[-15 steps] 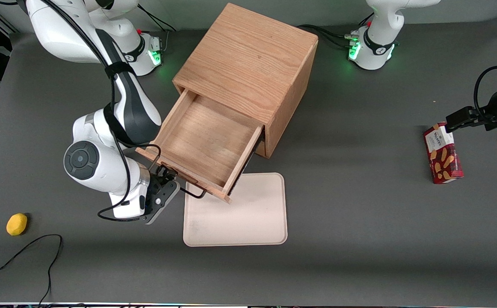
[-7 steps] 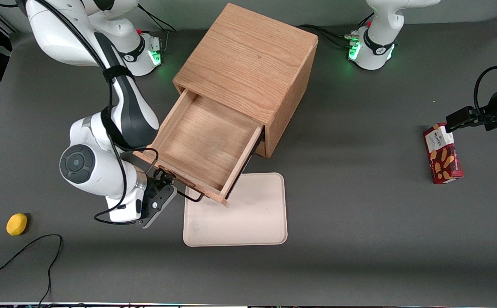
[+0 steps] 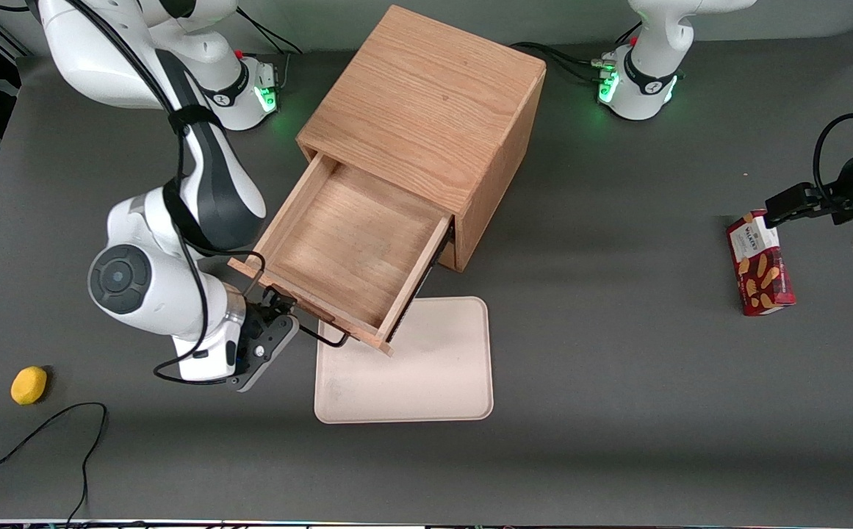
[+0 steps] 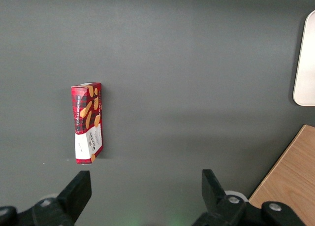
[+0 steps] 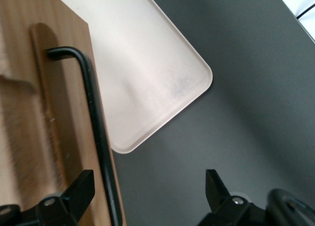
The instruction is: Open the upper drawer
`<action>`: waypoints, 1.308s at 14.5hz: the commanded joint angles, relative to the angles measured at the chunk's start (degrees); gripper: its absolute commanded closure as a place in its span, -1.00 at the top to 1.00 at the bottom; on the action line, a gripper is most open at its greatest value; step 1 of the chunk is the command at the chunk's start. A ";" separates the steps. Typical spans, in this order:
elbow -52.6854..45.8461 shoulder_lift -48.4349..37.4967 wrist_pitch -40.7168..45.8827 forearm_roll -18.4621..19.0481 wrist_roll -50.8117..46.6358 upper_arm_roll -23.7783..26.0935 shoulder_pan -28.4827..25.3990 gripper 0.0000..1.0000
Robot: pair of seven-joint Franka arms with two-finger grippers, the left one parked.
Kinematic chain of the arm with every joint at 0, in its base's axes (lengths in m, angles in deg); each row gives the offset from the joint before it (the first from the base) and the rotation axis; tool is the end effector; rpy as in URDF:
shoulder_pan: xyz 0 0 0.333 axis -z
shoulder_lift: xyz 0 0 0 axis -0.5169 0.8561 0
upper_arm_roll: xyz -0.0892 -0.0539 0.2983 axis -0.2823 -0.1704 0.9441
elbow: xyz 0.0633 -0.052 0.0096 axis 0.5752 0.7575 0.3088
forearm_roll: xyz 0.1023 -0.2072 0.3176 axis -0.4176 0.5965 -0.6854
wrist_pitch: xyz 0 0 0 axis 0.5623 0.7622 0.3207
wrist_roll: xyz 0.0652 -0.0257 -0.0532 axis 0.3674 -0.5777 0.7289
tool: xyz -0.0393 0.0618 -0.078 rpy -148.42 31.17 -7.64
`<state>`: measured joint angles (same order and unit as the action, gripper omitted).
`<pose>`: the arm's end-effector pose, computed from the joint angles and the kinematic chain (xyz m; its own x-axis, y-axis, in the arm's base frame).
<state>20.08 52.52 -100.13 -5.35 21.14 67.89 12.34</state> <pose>0.6861 0.2272 0.4308 0.6433 0.7640 0.0493 0.7651 -0.6391 -0.0791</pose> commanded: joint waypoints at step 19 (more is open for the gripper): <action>8.04 -27.01 8.20 0.23 -10.43 -8.47 1.38 1.00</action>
<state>22.93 30.55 -91.54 -5.33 15.53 59.61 13.28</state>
